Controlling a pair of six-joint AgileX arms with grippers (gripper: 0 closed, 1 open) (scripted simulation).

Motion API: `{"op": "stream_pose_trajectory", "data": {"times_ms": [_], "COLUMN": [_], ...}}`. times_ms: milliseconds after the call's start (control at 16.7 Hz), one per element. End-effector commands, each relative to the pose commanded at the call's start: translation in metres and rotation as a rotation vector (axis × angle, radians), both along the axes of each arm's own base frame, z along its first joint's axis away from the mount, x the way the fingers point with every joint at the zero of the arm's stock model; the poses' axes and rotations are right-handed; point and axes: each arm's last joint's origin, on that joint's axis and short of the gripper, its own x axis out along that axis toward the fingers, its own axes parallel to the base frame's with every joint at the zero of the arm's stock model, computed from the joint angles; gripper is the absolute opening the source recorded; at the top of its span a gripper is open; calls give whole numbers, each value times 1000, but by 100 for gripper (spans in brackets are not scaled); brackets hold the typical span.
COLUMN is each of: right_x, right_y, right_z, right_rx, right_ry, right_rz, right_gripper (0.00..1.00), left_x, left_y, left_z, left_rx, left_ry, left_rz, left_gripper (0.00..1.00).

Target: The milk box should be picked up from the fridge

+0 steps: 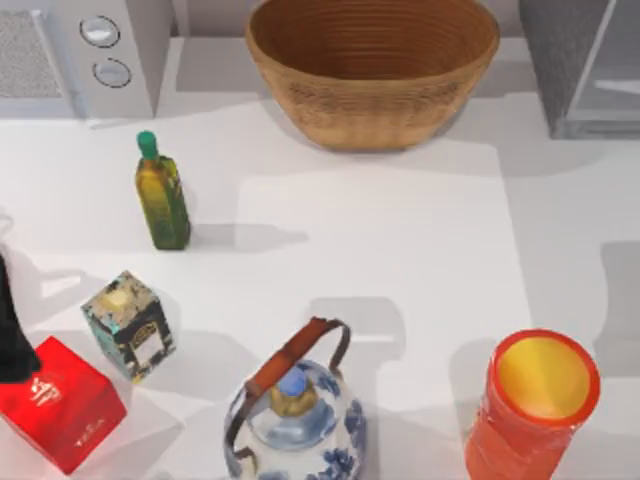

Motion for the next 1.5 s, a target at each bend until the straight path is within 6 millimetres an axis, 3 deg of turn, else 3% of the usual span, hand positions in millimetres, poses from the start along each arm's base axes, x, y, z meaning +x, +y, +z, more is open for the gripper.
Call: {"op": "stream_pose_trajectory", "data": {"times_ms": [240,480,960,1200,1500], "right_x": [15,44,100,111,114], "right_y": [3,6,8,9,9], "right_z": [13,16,-21,-37,-40], "right_rx": [-2,-6,4,1,-2], "right_ry": [-25,-18,25,15,6], "right_rz": [130,281,574,685,721], "right_gripper": [0,0,0,0,0], "left_x": [0,0,0,0,0], "left_y": [0,0,0,0,0], "left_z": [0,0,0,0,0], "left_rx": [0,0,0,0,0], "left_ry": [0,0,0,0,0], "left_rz": [0,0,0,0,0], "left_gripper": [100,100,100,100,100]}}
